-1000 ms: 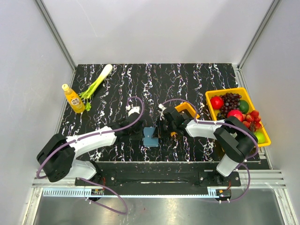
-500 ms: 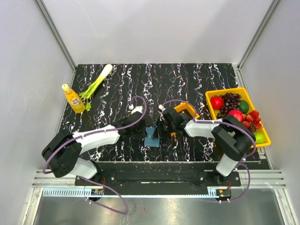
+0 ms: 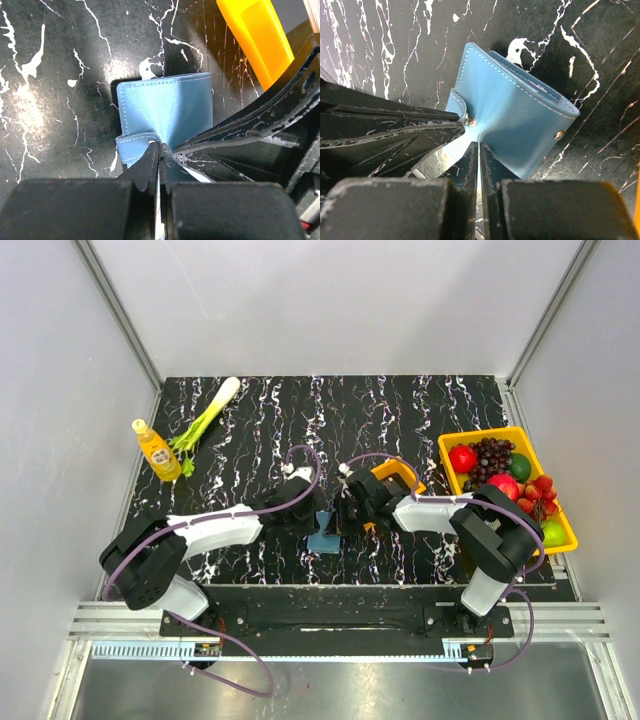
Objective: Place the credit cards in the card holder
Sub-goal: Close the card holder at the center of the board.
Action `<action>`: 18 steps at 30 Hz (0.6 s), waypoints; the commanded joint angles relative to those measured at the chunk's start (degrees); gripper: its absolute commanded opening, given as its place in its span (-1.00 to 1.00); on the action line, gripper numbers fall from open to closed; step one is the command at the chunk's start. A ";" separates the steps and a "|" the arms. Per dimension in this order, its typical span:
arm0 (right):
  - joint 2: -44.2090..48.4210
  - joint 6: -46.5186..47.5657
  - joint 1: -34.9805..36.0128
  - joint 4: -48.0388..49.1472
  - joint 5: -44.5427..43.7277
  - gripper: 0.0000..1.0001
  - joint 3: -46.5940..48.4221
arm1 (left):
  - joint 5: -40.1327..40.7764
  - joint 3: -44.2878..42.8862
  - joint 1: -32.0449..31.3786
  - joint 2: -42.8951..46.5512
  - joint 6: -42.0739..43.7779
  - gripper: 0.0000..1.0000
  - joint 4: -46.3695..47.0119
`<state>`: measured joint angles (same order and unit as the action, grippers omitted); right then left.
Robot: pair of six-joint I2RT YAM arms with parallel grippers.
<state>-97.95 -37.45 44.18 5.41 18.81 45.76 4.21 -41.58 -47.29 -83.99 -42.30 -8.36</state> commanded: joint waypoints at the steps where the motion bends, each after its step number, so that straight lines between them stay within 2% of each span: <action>1: -2.42 0.63 -0.24 -1.28 -4.13 -0.82 0.04 | -3.24 -3.59 0.09 -2.58 0.99 -1.00 2.65; 15: -1.89 0.36 -0.15 -2.16 -6.15 -0.81 0.03 | -3.94 -4.04 0.09 -2.94 2.66 -1.00 0.27; 18: -1.80 0.01 -0.15 -2.42 -7.99 -0.82 -0.05 | -6.31 -3.42 0.00 -1.89 3.98 -1.00 0.63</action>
<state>-98.00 -38.02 44.12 5.45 18.46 45.76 2.59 -44.51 -47.00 -87.11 -40.23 -9.37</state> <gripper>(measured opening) 0.091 0.012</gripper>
